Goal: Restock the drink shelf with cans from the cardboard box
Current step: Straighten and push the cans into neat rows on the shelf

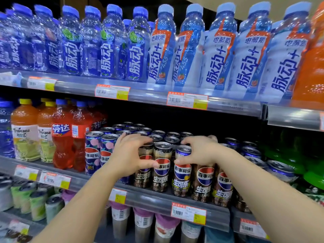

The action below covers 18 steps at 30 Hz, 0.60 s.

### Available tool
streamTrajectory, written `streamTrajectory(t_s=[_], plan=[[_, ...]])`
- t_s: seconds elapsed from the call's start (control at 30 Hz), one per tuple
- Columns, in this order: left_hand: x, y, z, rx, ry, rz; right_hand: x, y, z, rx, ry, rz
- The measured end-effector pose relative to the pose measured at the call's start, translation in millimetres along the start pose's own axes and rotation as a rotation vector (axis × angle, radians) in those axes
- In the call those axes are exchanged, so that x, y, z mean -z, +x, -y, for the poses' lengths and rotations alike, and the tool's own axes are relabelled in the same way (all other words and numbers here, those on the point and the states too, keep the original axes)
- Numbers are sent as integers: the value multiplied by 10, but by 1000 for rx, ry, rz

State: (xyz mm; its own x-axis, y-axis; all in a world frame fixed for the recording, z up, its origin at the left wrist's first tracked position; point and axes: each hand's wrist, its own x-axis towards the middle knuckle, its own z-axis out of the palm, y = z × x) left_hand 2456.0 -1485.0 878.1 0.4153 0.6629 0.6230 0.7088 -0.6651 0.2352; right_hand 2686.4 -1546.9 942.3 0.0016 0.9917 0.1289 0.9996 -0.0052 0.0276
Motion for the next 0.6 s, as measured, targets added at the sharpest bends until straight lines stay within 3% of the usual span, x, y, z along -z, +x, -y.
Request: streamTrajectory(t_s=[0.17, 0.3, 0.6], plan=[[64, -79, 233, 41, 25, -27, 3, 150, 386, 58, -29, -114], [56, -103, 385, 16, 51, -14, -5, 199, 507, 63, -141, -95], [31, -150, 375, -21, 163, -28, 113, 244, 483, 28, -84, 9]])
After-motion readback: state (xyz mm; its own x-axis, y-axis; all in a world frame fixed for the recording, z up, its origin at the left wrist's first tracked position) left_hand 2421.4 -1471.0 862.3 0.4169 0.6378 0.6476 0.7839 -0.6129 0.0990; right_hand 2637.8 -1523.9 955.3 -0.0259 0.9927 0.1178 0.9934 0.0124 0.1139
